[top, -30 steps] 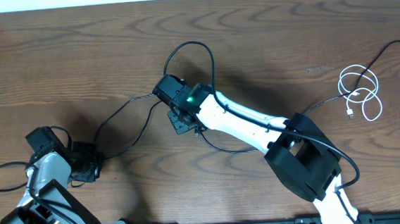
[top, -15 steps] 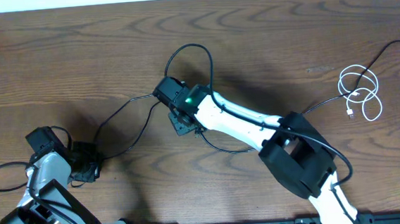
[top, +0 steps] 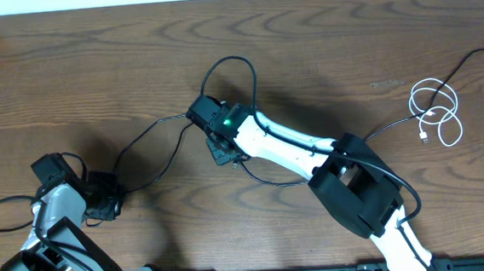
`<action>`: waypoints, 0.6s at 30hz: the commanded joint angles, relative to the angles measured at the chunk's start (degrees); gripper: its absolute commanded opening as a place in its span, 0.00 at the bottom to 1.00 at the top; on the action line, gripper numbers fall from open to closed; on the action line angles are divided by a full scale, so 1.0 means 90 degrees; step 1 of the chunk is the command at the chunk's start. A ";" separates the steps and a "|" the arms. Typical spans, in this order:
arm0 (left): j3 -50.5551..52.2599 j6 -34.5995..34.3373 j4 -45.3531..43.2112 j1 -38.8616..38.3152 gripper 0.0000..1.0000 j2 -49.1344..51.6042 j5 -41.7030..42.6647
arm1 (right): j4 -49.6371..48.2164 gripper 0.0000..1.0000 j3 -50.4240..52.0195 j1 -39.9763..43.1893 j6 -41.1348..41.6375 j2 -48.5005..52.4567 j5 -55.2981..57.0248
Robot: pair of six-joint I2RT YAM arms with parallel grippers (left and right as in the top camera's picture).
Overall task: Untangle cables
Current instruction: 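Grasp a black cable with the right gripper and pull it up-right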
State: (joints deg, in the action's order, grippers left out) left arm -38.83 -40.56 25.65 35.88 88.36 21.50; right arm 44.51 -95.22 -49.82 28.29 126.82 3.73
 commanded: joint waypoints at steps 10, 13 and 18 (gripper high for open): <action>0.0124 -0.0058 0.0051 -0.0039 0.07 0.0172 -0.0299 | -0.1088 0.01 -0.0165 0.1010 -0.1129 -0.1304 -0.5153; 0.0124 -0.0058 0.0051 -0.0039 0.07 0.0172 -0.0296 | -0.1270 0.01 -0.0165 0.1280 -0.1127 -0.1413 -0.5955; 0.0124 -0.0056 0.0051 -0.0039 0.07 0.0172 -0.0274 | -0.1423 0.01 -0.0165 0.1872 -0.1202 -0.1426 -0.6455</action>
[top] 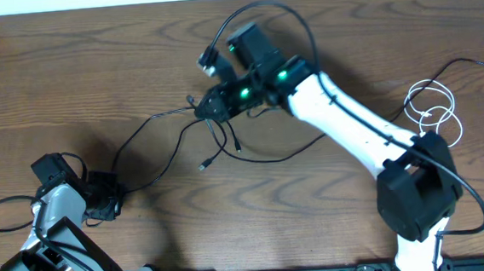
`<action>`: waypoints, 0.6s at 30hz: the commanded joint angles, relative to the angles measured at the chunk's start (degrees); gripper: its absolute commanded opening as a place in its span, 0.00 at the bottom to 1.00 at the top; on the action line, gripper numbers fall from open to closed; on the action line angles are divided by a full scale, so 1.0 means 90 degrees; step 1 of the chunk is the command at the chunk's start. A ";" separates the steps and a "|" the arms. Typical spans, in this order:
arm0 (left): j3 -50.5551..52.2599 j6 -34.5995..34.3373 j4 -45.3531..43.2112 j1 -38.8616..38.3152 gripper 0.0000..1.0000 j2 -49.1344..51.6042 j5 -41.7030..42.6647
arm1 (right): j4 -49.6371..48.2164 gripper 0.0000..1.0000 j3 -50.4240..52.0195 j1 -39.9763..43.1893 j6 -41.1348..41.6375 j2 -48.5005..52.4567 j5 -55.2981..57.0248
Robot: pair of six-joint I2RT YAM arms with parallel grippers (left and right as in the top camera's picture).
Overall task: Untangle cables
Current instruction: 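Grasp a black cable with the right gripper and pull it up-right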
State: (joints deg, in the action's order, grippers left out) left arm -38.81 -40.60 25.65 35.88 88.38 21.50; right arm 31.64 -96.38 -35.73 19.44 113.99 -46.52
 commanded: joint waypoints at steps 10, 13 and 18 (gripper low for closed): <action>0.0121 -0.0053 0.0051 -0.0039 0.07 0.0170 -0.0274 | -0.0068 0.01 -0.0036 0.2001 -0.0206 0.0000 -0.1192; 0.0121 -0.0053 0.0051 -0.0039 0.08 0.0170 -0.0274 | 0.0124 0.01 -0.0036 0.2577 -0.0185 0.0000 -0.1018; 0.0121 -0.0053 0.0051 -0.0039 0.08 0.0170 -0.0274 | 0.0906 0.01 -0.0036 0.3429 -0.0216 0.0000 0.0478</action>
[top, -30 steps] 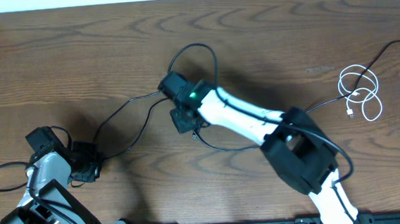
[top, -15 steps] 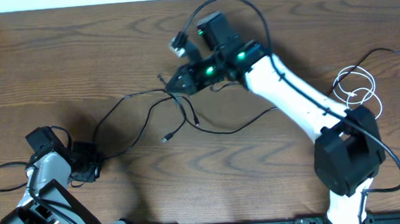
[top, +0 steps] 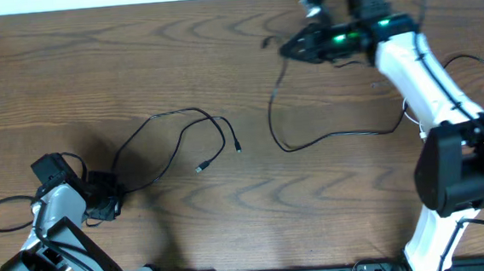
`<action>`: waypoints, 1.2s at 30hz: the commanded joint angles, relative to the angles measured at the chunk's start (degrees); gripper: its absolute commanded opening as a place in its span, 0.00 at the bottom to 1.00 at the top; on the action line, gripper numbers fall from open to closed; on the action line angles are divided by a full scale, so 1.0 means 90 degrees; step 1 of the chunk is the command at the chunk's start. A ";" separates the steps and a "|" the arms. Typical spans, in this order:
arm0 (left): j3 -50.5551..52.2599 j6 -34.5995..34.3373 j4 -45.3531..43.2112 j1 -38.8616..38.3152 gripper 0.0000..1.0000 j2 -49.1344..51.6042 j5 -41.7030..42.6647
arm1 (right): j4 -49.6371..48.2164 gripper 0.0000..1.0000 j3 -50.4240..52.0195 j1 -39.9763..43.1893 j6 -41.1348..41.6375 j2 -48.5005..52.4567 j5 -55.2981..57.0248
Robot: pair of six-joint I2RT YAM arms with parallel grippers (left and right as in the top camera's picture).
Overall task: Untangle cables
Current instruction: 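Grasp a black cable with the right gripper and pull it up-right, then drag the black cable to the upper right with the right gripper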
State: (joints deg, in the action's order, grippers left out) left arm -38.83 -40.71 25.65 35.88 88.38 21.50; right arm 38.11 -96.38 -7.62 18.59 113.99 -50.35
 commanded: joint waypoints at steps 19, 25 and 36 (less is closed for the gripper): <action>0.0124 -0.0036 0.0051 -0.0039 0.08 0.0170 -0.0155 | 0.0138 0.01 0.0408 0.1469 -0.0763 0.0168 0.7944; 0.0124 -0.0036 0.0051 -0.0039 0.08 0.0170 -0.0153 | -0.0508 0.02 0.1008 0.1795 -0.1086 0.0170 0.8558; 0.0124 -0.0039 0.0051 -0.0039 0.08 0.0170 -0.0129 | -0.1090 0.34 0.1800 0.2698 -0.1338 0.0168 0.7470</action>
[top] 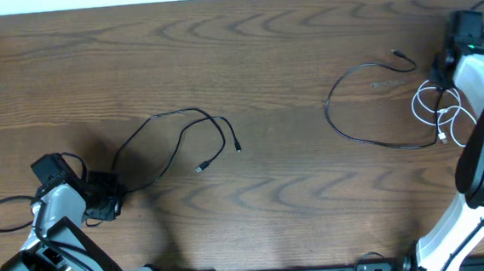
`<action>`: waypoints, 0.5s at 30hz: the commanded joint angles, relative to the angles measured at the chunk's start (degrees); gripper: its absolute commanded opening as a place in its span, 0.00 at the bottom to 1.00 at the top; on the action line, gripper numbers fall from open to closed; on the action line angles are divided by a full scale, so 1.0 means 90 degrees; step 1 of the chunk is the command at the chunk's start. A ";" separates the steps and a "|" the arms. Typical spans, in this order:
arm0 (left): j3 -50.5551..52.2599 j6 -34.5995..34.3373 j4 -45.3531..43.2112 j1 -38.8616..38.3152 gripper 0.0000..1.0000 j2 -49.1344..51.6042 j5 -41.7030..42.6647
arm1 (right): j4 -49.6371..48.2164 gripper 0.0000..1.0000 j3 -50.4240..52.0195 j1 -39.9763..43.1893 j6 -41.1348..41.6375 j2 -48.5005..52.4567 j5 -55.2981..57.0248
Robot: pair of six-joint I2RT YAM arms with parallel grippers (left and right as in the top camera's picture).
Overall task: Untangle cables
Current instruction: 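Drag the black cable to the upper right with the right gripper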
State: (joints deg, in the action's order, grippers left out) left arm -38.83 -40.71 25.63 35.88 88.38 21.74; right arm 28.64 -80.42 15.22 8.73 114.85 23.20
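A black cable (177, 123) lies left of the middle, its two plug ends loose near the table's centre. Its near end runs into my left gripper (103, 203), which is shut on it at the lower left. A second black cable (344, 124) lies in an open curve at the right, with one plug end toward the back. It is apart from the first cable. My right gripper (440, 66) hovers at the far right edge, beside that cable's plug end and above a coiled white cable (439, 109). Its jaws are too small to read.
A black cable loop (0, 212) trails off behind the left arm at the lower left. Another dark lead hangs at the top right corner. The right arm's body (483, 161) stands along the right edge.
My right gripper has moved from the back middle to the far right edge. The second black cable, which hung from it, now lies on the table beside the white coil. The left arm is unchanged.
First my right gripper was down on the tangle at the table's middle while the left held a cable. Then it was raised with one black cable, partly pulled out. Later that cable was free at the back, and now it lies at the right.
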 commanded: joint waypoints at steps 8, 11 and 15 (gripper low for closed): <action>0.0124 -0.0039 0.0051 -0.0039 0.08 0.0170 -0.0158 | -0.0449 0.78 0.0000 0.0170 -0.0457 0.0073 -0.3152; 0.0124 -0.0039 0.0051 -0.0039 0.08 0.0170 -0.0158 | -0.0811 0.79 -0.0019 0.0095 -0.0444 0.0073 -0.4510; 0.0124 -0.0039 0.0051 -0.0039 0.08 0.0170 -0.0158 | -0.1243 0.84 -0.0019 -0.0080 0.0158 0.0073 -0.5190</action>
State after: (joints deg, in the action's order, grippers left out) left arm -38.83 -40.71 25.65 35.88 88.38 21.74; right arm 18.57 -80.27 16.08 6.24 114.91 -12.88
